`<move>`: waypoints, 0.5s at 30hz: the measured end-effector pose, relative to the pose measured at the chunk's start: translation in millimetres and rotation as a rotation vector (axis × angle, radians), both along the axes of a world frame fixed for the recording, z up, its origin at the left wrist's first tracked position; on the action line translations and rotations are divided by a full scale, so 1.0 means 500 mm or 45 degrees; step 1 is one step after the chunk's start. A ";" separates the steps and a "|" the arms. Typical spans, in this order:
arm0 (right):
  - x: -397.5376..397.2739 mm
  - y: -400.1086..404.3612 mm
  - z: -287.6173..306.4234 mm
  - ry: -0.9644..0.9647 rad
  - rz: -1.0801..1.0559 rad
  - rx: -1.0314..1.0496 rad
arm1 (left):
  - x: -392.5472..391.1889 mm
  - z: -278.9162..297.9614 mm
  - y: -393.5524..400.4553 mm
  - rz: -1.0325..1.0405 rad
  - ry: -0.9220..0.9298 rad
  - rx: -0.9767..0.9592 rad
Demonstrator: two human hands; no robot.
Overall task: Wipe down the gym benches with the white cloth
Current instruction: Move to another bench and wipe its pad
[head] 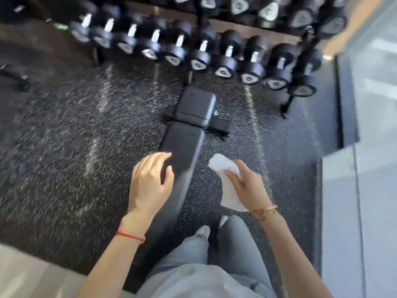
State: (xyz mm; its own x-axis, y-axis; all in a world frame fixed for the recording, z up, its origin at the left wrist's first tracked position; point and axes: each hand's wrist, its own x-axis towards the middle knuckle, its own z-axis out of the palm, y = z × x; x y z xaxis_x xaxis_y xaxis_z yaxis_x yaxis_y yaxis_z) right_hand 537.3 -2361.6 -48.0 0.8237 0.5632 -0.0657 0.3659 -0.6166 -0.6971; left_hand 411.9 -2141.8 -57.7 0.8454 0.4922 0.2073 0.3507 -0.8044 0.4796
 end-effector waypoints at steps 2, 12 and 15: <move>0.038 0.028 -0.010 0.001 0.161 -0.017 | -0.019 -0.015 -0.004 0.163 -0.005 -0.007; 0.143 0.184 -0.185 0.087 1.077 -0.085 | -0.149 -0.205 -0.108 0.905 -0.010 -0.016; 0.134 0.230 -0.274 0.071 1.317 -0.121 | -0.193 -0.287 -0.150 1.104 0.050 -0.026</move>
State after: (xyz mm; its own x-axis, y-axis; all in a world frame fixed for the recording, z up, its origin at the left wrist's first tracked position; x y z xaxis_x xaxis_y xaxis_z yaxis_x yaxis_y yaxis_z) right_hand 604.5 -2246.6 -184.9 -0.0642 0.9834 -0.1697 0.7161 -0.0731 -0.6942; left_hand 315.6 -2216.6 -201.4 0.1766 0.9696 0.1695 0.8527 -0.2367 0.4656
